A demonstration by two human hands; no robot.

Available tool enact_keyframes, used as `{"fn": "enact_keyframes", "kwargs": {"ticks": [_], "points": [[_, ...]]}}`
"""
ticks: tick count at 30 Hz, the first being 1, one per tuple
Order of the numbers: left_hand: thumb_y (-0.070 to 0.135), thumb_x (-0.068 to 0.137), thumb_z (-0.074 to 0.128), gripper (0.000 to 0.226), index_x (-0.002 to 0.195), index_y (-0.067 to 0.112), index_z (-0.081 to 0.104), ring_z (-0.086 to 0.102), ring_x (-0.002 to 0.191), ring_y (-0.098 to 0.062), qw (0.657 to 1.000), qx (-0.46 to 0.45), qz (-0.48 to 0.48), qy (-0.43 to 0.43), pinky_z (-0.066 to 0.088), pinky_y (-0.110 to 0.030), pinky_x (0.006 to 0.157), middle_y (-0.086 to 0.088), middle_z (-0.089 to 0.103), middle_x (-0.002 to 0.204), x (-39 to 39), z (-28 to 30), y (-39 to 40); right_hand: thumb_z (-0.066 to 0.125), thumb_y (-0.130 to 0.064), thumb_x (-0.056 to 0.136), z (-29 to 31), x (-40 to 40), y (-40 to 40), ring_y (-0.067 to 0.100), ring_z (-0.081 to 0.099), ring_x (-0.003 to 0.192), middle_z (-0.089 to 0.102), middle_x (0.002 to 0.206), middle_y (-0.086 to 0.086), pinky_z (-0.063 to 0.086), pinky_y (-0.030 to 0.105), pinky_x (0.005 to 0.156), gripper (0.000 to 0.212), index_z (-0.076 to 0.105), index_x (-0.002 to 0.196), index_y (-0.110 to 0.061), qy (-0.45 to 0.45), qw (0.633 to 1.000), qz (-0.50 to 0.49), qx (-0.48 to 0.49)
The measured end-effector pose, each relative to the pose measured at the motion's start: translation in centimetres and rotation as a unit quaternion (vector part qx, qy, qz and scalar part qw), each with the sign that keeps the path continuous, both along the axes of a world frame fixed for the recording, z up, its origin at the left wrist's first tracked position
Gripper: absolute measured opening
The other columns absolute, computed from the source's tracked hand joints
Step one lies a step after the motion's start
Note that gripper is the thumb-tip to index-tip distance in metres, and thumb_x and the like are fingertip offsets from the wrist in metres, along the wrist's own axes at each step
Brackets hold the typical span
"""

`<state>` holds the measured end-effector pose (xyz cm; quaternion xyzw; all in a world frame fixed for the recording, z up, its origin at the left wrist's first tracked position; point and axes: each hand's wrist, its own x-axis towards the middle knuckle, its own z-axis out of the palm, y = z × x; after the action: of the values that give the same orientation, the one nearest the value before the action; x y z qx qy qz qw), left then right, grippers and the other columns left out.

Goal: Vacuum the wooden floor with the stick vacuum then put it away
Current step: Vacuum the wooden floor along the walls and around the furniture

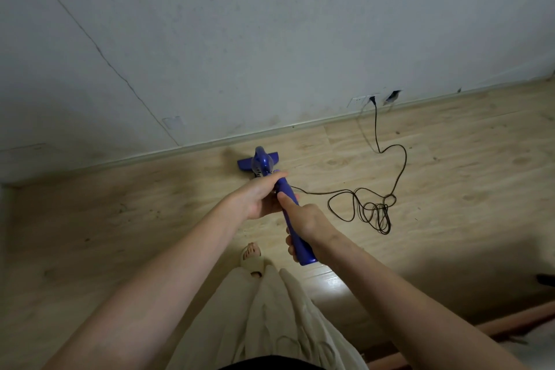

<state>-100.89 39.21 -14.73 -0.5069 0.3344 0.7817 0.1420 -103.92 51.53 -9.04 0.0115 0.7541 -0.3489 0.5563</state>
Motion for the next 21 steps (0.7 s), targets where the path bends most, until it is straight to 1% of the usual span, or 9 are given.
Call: {"fn": "enact_keyframes", "kwargs": {"ticks": [2, 4, 7, 11, 13, 15, 18, 19, 21], "points": [[0.030, 0.093, 0.061, 0.037, 0.112, 0.002, 0.048, 0.069, 0.053, -0.021, 1.000, -0.009, 0.005, -0.002, 0.054, -0.026, 0.047, -0.016, 0.069, 0.068, 0.0, 0.0, -0.1, 0.048, -0.051, 0.096, -0.4, 0.3, -0.4, 0.018, 0.050, 0.048, 0.052, 0.072, 0.012, 0.044, 0.025, 0.045, 0.047, 0.049, 0.082, -0.007, -0.003, 1.000, -0.016, -0.002], [0.030, 0.093, 0.061, 0.035, 0.109, 0.002, 0.047, 0.067, 0.052, -0.021, 1.000, -0.018, 0.019, -0.004, 0.054, -0.026, 0.046, -0.017, 0.066, 0.075, -0.3, -0.1, -0.5, 0.048, -0.053, 0.096, -1.0, 0.3, -1.1, 0.018, 0.049, 0.047, 0.052, 0.072, 0.012, 0.043, 0.025, 0.045, 0.048, 0.049, 0.082, -0.006, 0.000, 1.000, -0.024, 0.000], [0.031, 0.093, 0.060, 0.034, 0.106, 0.003, 0.048, 0.065, 0.056, -0.020, 0.999, -0.020, 0.028, -0.006, 0.054, -0.026, 0.047, -0.016, 0.060, 0.083, -0.7, -0.4, -1.4, 0.048, -0.054, 0.095, -2.0, -0.1, -2.3, 0.018, 0.049, 0.045, 0.052, 0.069, 0.011, 0.041, 0.023, 0.042, 0.050, 0.049, 0.081, -0.006, 0.009, 1.000, -0.026, 0.002], [0.031, 0.094, 0.059, 0.034, 0.108, 0.002, 0.048, 0.067, 0.052, -0.019, 0.999, -0.017, 0.037, -0.009, 0.054, -0.026, 0.045, -0.015, 0.058, 0.085, -1.5, -1.0, -2.8, 0.049, -0.056, 0.094, -2.8, -0.6, -3.6, 0.017, 0.048, 0.042, 0.052, 0.065, 0.010, 0.040, 0.021, 0.040, 0.052, 0.050, 0.085, -0.005, 0.020, 1.000, -0.019, 0.007], [0.029, 0.094, 0.060, 0.034, 0.108, 0.001, 0.048, 0.066, 0.058, -0.021, 0.999, -0.019, 0.046, -0.004, 0.054, -0.028, 0.045, -0.014, 0.057, 0.084, -2.4, -1.0, -3.2, 0.050, -0.056, 0.093, -2.6, -1.4, -4.0, 0.018, 0.049, 0.041, 0.053, 0.064, 0.010, 0.040, 0.021, 0.038, 0.052, 0.050, 0.084, -0.004, 0.042, 0.999, -0.012, 0.016], [0.026, 0.094, 0.059, 0.028, 0.101, 0.002, 0.048, 0.065, 0.062, -0.023, 0.998, -0.021, 0.054, 0.002, 0.057, -0.034, 0.054, -0.015, 0.060, 0.076, -3.7, -0.7, -3.1, 0.049, -0.056, 0.094, -2.1, -2.5, -3.9, 0.019, 0.049, 0.041, 0.055, 0.062, 0.010, 0.040, 0.022, 0.040, 0.053, 0.050, 0.078, -0.005, 0.072, 0.997, -0.003, 0.031], [0.023, 0.096, 0.055, 0.024, 0.085, 0.003, 0.048, 0.062, 0.069, -0.025, 0.999, -0.013, 0.036, 0.016, 0.055, -0.039, 0.080, -0.012, 0.063, 0.050, -5.6, -0.1, -2.5, 0.049, -0.057, 0.094, -1.0, -4.1, -3.2, 0.019, 0.049, 0.040, 0.055, 0.061, 0.009, 0.042, 0.023, 0.040, 0.055, 0.051, 0.077, -0.005, 0.098, 0.994, -0.008, 0.054], [0.022, 0.096, 0.055, 0.024, 0.084, 0.003, 0.049, 0.062, 0.070, -0.026, 0.999, -0.008, 0.028, 0.020, 0.054, -0.040, 0.086, -0.012, 0.064, 0.052, -6.1, 0.2, -2.3, 0.049, -0.057, 0.094, -0.6, -4.5, -2.9, 0.019, 0.050, 0.040, 0.056, 0.061, 0.009, 0.042, 0.023, 0.041, 0.054, 0.052, 0.078, -0.005, 0.101, 0.993, -0.011, 0.059], [0.022, 0.094, 0.057, 0.022, 0.088, 0.001, 0.052, 0.064, 0.076, -0.027, 1.000, 0.003, 0.006, 0.021, 0.054, -0.040, 0.089, -0.016, 0.068, 0.074, -6.8, 0.3, -2.1, 0.049, -0.055, 0.094, 0.4, -5.0, -2.3, 0.017, 0.050, 0.039, 0.056, 0.060, 0.009, 0.041, 0.022, 0.040, 0.052, 0.053, 0.080, -0.005, 0.099, 0.993, -0.023, 0.062]]}}
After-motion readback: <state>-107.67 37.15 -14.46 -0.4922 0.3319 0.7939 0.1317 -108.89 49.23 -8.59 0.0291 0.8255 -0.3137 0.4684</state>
